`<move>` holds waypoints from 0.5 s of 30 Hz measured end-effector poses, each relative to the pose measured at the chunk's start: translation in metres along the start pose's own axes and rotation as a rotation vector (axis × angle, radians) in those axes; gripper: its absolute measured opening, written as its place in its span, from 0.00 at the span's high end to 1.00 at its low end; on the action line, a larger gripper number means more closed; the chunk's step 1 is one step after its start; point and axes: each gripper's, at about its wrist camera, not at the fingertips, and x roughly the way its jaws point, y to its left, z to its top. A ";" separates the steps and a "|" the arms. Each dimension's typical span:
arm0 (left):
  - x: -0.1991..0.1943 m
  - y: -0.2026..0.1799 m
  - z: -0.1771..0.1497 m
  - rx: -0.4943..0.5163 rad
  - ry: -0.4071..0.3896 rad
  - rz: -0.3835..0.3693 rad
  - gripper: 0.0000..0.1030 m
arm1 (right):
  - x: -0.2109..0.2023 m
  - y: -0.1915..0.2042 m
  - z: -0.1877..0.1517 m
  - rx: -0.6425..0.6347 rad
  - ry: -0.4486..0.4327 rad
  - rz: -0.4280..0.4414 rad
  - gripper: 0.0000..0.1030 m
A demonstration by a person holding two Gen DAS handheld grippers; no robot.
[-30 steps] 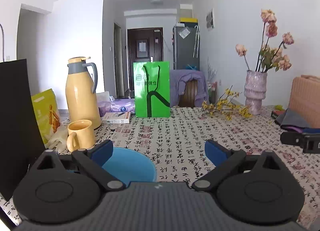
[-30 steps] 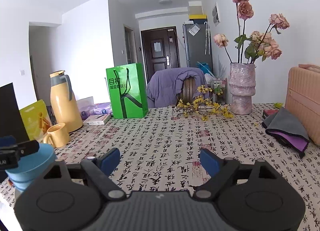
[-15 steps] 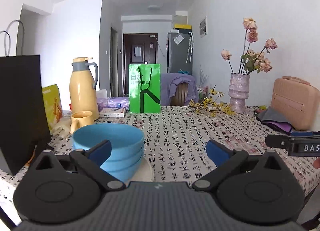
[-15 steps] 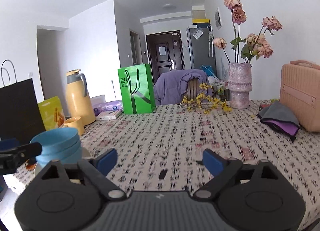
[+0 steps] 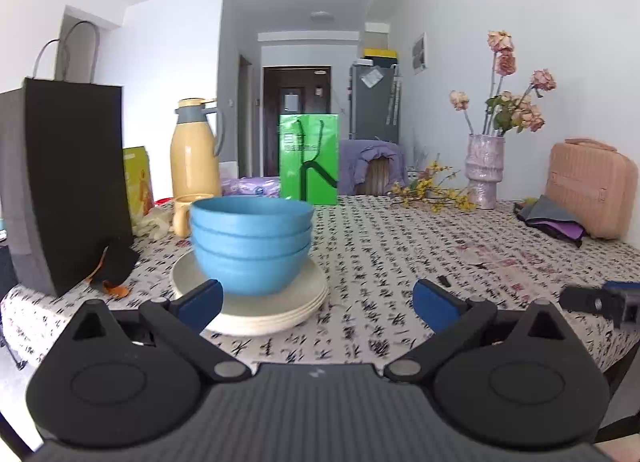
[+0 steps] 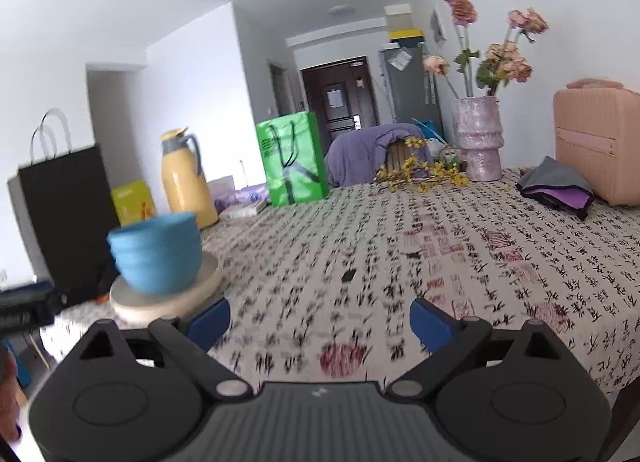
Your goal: Organize plates and bowls
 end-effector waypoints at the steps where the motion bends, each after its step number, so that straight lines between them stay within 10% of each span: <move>1: -0.001 0.003 -0.005 -0.014 -0.001 0.011 0.00 | -0.001 0.003 -0.005 -0.016 0.002 -0.009 0.06; 15: 0.000 0.023 -0.031 -0.060 0.025 0.031 0.00 | -0.007 0.022 -0.022 -0.084 -0.085 -0.041 0.06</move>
